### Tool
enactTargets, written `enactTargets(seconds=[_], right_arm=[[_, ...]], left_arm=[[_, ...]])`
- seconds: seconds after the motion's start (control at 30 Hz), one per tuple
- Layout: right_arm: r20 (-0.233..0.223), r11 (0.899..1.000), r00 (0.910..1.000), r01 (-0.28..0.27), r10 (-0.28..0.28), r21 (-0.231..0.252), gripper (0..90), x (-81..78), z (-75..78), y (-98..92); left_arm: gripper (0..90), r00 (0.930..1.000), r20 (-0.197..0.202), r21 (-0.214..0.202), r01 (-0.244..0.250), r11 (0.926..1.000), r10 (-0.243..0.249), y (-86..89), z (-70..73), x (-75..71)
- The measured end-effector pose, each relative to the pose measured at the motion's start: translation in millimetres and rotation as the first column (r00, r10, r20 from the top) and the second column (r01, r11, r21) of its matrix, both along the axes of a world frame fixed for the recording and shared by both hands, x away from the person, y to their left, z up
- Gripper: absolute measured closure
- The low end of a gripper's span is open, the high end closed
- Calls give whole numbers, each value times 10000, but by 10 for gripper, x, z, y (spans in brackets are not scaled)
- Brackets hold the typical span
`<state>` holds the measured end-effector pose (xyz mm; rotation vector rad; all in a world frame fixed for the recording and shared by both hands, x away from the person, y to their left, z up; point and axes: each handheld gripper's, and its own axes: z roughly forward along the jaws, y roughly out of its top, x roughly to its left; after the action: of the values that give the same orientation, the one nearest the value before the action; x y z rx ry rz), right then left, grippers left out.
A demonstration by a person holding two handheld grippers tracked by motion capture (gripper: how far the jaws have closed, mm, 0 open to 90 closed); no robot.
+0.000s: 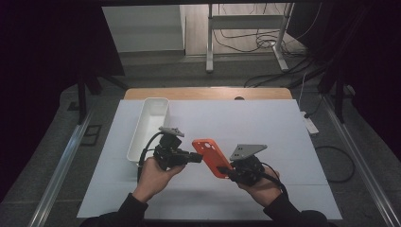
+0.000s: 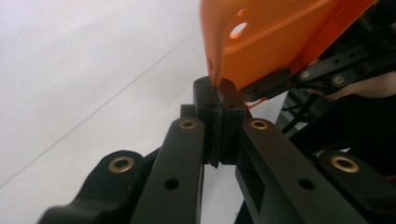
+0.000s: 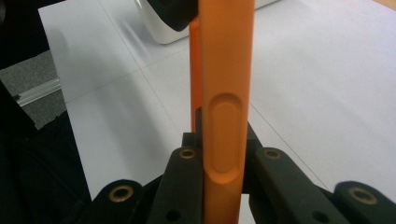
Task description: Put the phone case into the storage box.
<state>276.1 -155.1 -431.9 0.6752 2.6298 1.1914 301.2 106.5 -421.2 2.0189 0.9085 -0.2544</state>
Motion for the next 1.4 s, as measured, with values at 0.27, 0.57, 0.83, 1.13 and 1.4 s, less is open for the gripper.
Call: enactTargets(seconds=[0.27, 0.57, 0.83, 1.13, 1.4], right_arm=[[-139, 9999, 9999, 57, -55, 103, 801, 27, -30, -12], [45, 9997, 9998, 192, -193, 172, 604, 30, -48, 13], [40, 9988, 9996, 276, -277, 409, 276, 44, -57, 47], [39, 9931, 9963, 855, -861, 809, 0, 72, -93, 6], [88, 9938, 9961, 872, -880, 691, 0, 74, -98, -36]], left_arm=[[892, 9990, -430, -560, -172, 9983, 148, 9, -18, 15], [891, 9970, -639, -630, -477, 9969, 437, -3, -25, 20], [890, 9957, -618, -432, -712, 9965, 684, -1, -35, 27], [890, 9955, -480, -139, -822, 9965, 814, 30, -35, 38], [890, 9958, -247, 84, -882, 9961, 884, 53, -32, 42]])
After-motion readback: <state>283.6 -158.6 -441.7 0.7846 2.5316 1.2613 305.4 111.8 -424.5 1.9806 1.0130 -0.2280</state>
